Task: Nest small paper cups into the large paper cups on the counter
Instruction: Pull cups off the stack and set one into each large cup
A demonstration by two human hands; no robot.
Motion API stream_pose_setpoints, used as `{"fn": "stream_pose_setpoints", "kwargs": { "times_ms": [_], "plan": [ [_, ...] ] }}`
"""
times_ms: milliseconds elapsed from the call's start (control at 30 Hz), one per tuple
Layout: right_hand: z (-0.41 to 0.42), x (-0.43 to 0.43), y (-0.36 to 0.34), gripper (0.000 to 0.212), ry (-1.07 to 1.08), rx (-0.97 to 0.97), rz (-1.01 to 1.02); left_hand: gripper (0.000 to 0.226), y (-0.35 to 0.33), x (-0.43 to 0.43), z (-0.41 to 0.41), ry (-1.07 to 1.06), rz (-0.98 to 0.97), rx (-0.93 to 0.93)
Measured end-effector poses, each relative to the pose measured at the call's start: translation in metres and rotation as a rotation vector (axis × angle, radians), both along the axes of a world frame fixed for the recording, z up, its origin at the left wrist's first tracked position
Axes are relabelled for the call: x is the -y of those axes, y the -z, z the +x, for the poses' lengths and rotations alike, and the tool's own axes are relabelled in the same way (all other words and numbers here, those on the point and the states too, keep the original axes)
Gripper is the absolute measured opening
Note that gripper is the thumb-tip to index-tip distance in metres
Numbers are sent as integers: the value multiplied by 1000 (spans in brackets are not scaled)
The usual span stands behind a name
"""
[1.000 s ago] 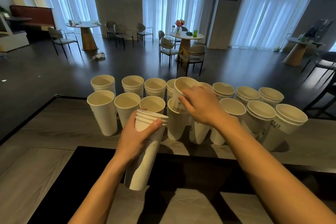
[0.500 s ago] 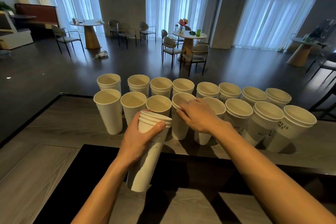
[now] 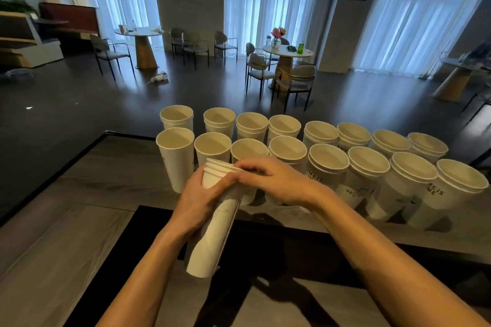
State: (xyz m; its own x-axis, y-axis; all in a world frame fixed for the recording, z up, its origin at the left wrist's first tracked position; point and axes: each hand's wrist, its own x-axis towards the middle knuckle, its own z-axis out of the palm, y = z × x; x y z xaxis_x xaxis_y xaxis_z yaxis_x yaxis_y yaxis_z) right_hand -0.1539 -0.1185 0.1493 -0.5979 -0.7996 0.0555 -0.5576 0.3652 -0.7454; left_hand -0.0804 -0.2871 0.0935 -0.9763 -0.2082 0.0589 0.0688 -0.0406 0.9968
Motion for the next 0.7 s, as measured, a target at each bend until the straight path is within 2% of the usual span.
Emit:
{"fn": "stream_pose_setpoints", "kwargs": {
  "times_ms": [100, 267, 467, 633, 700],
  "plan": [
    [-1, 7, 0, 22, -49, 72, 5, 44, -1, 11, 8, 32, -42, 7],
    [-2, 19, 4, 20, -61, 150, -72, 47, -1, 27, 13, 57, -84, 16],
    [-2, 28, 5, 18, -59, 184, -104, 72, 1, 43, 11, 58, -159, 9],
    [-3, 27, 4, 16, -16, 181, -102, 76, 0, 45, 9, 74, -202, -2],
    [-4, 26, 5, 16, 7, 181, -117, 71, -2, 44, 9, 94, -205, 0]
  ]
}}
